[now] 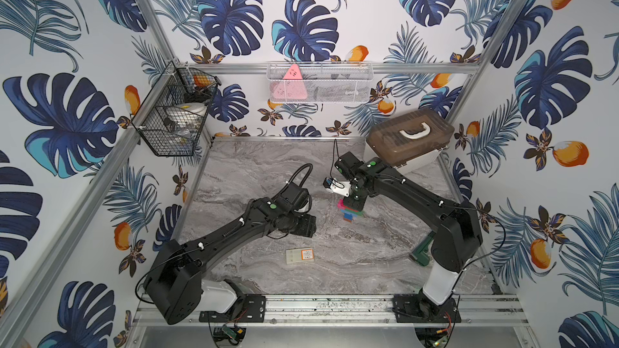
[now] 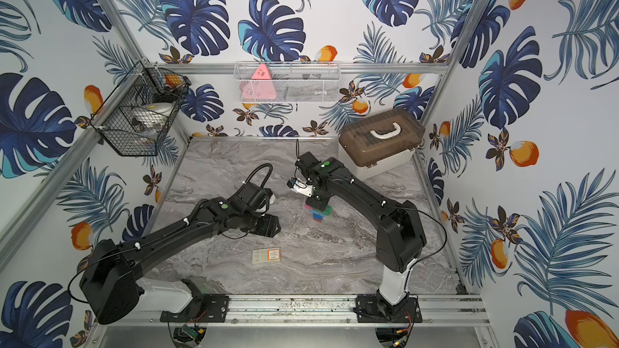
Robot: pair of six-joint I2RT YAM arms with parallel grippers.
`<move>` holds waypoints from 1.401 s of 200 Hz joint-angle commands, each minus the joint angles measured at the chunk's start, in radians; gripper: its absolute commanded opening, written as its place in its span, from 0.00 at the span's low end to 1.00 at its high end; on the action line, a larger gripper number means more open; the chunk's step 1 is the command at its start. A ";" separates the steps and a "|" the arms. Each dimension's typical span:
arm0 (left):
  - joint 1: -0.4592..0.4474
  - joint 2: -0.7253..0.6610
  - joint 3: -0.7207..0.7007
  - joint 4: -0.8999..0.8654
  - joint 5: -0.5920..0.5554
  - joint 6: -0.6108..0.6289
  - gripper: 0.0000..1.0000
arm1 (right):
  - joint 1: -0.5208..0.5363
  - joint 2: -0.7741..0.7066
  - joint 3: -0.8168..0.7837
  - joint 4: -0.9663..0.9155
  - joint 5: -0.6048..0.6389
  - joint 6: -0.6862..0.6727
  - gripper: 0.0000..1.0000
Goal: Assemble a spoon with lego
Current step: Assemble the lego brick with the lego brick.
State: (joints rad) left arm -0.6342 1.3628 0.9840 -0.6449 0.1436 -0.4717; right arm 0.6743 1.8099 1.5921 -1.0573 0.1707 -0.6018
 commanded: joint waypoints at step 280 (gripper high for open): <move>-0.037 -0.010 0.079 -0.148 -0.220 0.057 0.70 | 0.045 0.103 0.161 -0.188 0.053 0.073 0.23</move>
State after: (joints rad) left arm -0.6678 1.3537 1.0538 -0.7750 -0.0586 -0.4202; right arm 0.7177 1.8984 1.7412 -1.2270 0.2298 -0.5350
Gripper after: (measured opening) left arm 0.701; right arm 0.360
